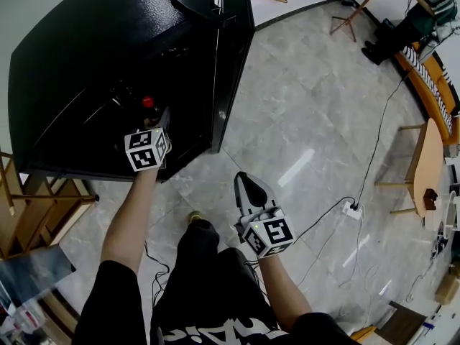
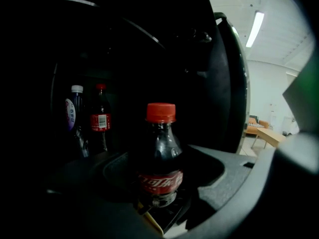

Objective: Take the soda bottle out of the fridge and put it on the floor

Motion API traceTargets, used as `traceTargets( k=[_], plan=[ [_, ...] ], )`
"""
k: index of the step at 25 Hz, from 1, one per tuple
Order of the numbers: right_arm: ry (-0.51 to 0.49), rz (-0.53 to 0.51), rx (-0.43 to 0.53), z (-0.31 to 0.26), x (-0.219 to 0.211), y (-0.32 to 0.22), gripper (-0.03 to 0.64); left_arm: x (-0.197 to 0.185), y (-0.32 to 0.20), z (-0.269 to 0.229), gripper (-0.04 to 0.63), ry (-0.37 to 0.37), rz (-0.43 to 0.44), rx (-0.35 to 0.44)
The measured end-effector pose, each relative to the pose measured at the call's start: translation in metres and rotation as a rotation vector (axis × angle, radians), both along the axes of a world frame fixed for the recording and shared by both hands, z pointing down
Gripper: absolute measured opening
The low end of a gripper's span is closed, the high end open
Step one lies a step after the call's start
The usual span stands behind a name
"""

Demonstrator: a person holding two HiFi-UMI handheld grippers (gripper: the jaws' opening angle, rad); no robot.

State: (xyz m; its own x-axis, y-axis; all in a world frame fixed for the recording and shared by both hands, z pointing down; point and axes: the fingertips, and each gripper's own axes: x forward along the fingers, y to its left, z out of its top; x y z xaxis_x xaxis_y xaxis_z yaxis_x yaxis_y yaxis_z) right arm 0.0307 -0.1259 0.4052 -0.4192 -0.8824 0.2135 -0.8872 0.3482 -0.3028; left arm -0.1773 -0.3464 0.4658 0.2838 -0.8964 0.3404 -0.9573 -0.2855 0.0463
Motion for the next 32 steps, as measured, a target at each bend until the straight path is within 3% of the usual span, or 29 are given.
traceTargets(
  k=[8,16,23,32],
  plan=[
    [0.015,-0.016,0.011,-0.009,0.001,0.033,0.023,0.023,0.058,-0.023,0.307,0.033,0.079,0.018],
    [0.026,0.072,0.034,0.014,0.039,0.045,0.023,0.055,0.090,-0.004,0.307,0.031,0.141,0.043],
    [0.036,0.121,0.033,0.062,0.071,0.055,0.023,0.092,0.114,0.039,0.306,0.043,0.228,0.040],
    [0.034,0.132,0.052,0.154,0.083,0.048,0.023,0.107,0.124,0.131,0.306,0.041,0.283,0.025]
  ],
)
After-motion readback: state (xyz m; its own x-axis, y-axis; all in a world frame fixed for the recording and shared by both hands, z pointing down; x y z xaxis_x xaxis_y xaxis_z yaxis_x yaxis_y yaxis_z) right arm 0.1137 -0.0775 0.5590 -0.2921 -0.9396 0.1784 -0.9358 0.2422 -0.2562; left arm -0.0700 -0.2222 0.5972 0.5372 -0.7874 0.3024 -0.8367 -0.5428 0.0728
